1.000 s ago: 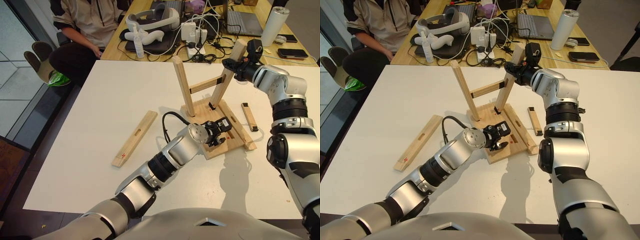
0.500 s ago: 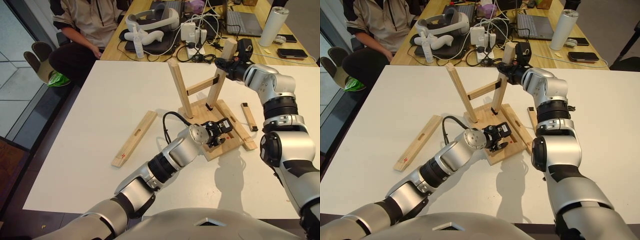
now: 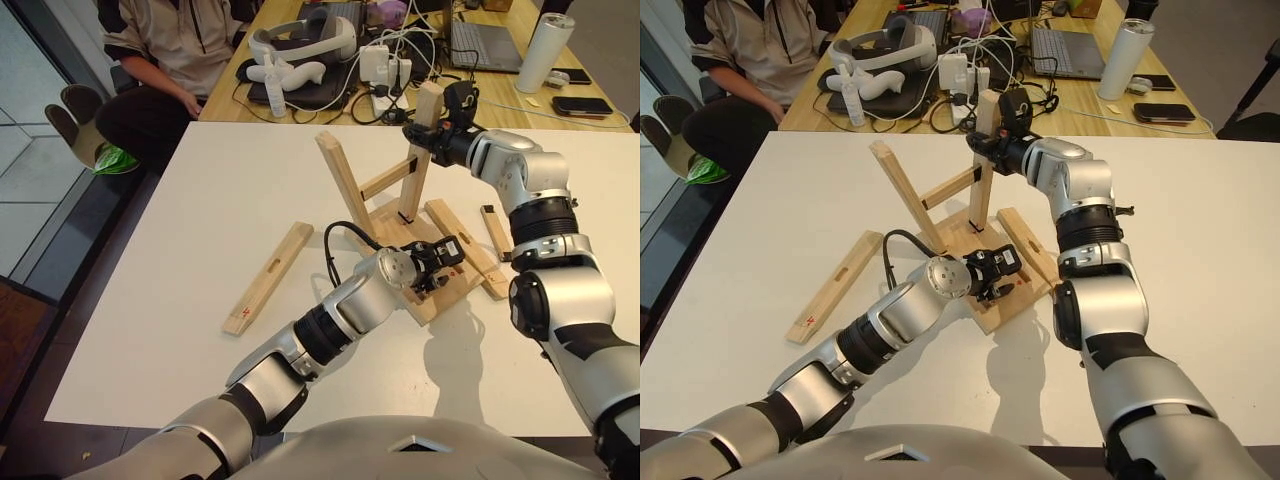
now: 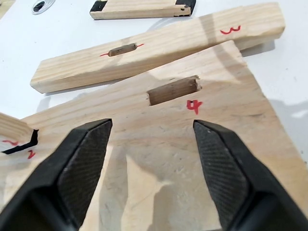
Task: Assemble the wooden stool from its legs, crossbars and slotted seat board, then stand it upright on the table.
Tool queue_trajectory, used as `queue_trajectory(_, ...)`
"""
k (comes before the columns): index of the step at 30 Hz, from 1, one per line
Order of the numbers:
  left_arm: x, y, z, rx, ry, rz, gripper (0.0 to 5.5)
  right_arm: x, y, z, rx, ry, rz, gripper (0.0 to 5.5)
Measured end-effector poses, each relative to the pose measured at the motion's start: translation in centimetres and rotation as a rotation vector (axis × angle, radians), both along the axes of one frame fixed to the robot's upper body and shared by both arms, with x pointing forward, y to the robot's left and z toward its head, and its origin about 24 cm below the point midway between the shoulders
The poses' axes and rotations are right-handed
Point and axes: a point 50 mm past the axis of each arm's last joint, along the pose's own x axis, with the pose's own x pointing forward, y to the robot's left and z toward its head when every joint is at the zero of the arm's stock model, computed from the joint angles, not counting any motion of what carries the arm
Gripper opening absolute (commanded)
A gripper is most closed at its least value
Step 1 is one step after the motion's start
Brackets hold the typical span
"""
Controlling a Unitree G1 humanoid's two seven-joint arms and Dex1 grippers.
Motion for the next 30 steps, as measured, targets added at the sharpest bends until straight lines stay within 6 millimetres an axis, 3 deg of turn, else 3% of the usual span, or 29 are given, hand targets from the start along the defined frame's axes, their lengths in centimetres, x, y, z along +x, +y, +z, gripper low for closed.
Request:
queue_trajectory(16,-0.1,-0.2,0.0,-0.009,0.000,-0.016,3.16,-1.6,0.1,-0.1,-0.034,-0.053,0.056,0.99)
queue_trajectory(22,-0.1,-0.1,-0.1,-0.008,-0.011,-0.018,3.16,-2.0,-2.1,-1.0,-0.028,-0.030,-0.025,0.99)
queue_trajectory(30,1.9,2.9,0.6,-0.041,-0.072,0.170,3.16,-2.2,-5.7,-1.5,-0.040,-0.016,-0.245,0.99)
